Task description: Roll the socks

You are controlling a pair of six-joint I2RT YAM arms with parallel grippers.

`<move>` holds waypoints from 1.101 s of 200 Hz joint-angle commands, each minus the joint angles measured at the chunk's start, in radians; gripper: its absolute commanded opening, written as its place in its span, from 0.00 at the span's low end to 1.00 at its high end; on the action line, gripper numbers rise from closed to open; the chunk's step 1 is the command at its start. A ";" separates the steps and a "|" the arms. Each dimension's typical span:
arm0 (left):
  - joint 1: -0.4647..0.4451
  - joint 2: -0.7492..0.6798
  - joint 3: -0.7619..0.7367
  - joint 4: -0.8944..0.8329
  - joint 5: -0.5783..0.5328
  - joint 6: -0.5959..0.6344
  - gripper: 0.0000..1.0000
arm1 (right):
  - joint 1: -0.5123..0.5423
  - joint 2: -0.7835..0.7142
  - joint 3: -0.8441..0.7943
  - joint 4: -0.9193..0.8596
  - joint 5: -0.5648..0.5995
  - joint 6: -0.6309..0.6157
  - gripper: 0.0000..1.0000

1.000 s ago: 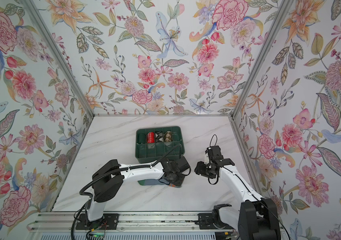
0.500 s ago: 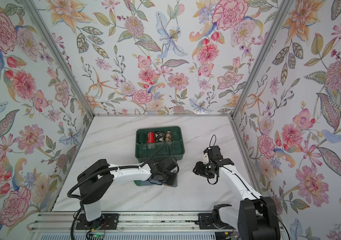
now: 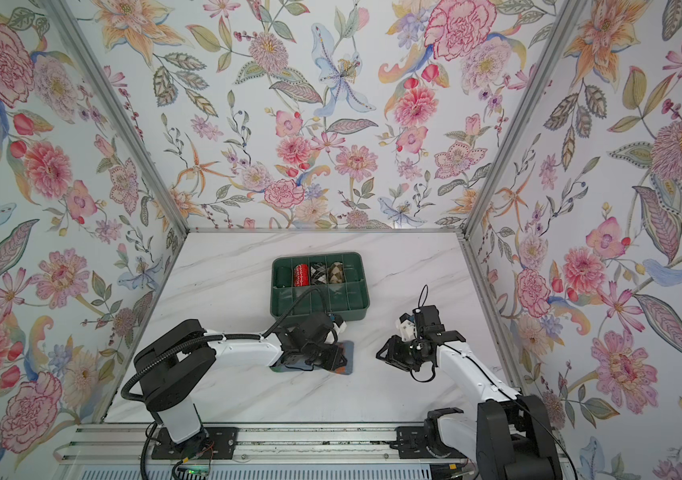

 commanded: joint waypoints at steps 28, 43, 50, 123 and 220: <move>0.055 -0.037 -0.151 0.327 0.156 -0.091 0.10 | 0.018 -0.093 -0.062 0.108 -0.091 0.136 0.38; 0.064 -0.027 -0.169 0.371 0.185 -0.103 0.10 | 0.038 -0.109 -0.080 0.134 -0.084 0.172 0.38; 0.067 -0.022 -0.175 0.391 0.197 -0.109 0.10 | 0.051 -0.114 -0.088 0.149 -0.077 0.191 0.37; 0.124 0.012 -0.260 0.570 0.296 -0.199 0.10 | 0.193 -0.107 -0.172 0.364 -0.002 0.392 0.38; 0.188 0.054 -0.291 0.554 0.383 -0.172 0.16 | 0.320 -0.069 -0.221 0.556 0.085 0.546 0.37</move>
